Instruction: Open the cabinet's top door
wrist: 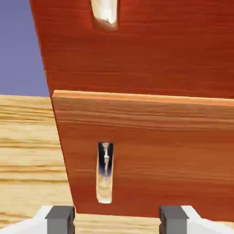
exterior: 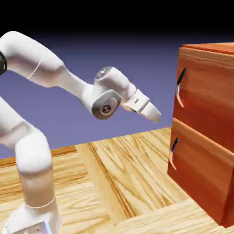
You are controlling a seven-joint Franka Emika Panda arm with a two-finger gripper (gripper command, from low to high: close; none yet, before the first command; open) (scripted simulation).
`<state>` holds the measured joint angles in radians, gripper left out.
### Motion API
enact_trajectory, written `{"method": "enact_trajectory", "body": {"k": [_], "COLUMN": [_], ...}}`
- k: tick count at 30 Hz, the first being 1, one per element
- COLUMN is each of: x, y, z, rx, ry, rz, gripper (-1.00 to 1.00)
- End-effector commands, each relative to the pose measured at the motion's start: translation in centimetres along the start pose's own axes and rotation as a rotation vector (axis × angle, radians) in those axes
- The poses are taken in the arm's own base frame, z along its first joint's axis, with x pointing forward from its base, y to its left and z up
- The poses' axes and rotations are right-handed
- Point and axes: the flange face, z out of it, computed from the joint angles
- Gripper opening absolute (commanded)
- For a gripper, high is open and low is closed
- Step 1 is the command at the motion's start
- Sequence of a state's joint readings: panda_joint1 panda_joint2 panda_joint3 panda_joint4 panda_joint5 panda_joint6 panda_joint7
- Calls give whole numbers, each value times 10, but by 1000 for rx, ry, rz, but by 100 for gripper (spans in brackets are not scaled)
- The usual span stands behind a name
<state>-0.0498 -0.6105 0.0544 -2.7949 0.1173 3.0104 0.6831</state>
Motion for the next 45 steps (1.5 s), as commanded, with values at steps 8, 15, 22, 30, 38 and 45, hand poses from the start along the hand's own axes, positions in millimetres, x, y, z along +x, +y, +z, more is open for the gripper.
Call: {"method": "enact_trajectory", "body": {"k": [8,15,22,30,38,45], "x": [33,45,45,34,20,10], "y": [-2,-8,-20,-39,-60,-73], "z": [-46,-81,-106,-115,-99,-65], "rx": [40,96,167,256,342,408], "ry": [90,160,227,301,374,437], "rz": [120,193,233,237,203,150], "gripper": [0,0,0,0,0,0]}}
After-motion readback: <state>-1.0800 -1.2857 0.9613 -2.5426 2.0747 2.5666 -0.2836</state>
